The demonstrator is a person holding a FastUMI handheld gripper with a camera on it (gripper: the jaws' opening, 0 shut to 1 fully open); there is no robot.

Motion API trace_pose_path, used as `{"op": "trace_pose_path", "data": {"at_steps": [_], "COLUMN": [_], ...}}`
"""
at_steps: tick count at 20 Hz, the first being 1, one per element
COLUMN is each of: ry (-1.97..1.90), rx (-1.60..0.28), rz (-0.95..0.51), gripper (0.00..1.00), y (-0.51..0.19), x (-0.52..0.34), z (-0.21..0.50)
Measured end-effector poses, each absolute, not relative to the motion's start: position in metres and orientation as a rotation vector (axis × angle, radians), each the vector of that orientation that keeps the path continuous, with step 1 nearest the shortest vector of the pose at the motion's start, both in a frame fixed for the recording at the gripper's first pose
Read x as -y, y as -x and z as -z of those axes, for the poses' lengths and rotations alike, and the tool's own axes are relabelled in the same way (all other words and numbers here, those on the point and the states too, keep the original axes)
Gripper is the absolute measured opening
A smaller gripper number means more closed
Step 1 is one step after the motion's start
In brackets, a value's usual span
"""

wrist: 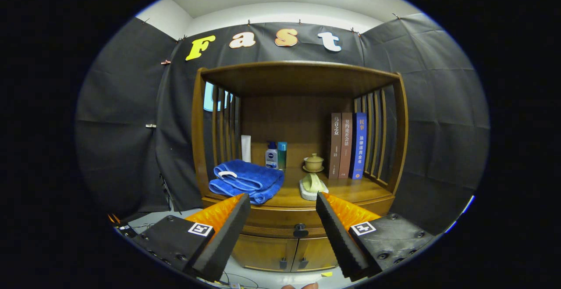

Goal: Pull open the drawer, take out the items inside it, and place them on the countertop above the cabinet.

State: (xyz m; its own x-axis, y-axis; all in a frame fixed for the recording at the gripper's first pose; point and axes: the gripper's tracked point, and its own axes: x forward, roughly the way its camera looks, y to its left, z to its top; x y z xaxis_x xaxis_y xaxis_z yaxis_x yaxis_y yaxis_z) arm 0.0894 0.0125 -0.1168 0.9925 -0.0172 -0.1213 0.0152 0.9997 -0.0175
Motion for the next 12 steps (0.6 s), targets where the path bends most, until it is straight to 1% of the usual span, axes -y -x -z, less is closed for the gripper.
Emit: {"op": "trace_pose_path", "data": {"at_steps": [8,12], "ry": [-0.044,-0.022], "rx": [-0.047,-0.03], "rz": [0.058,0.064], "gripper": [0.98,0.98], "y": [-0.026,-0.01], "x": [0.02,0.029], "z": [0.038,0.023]}}
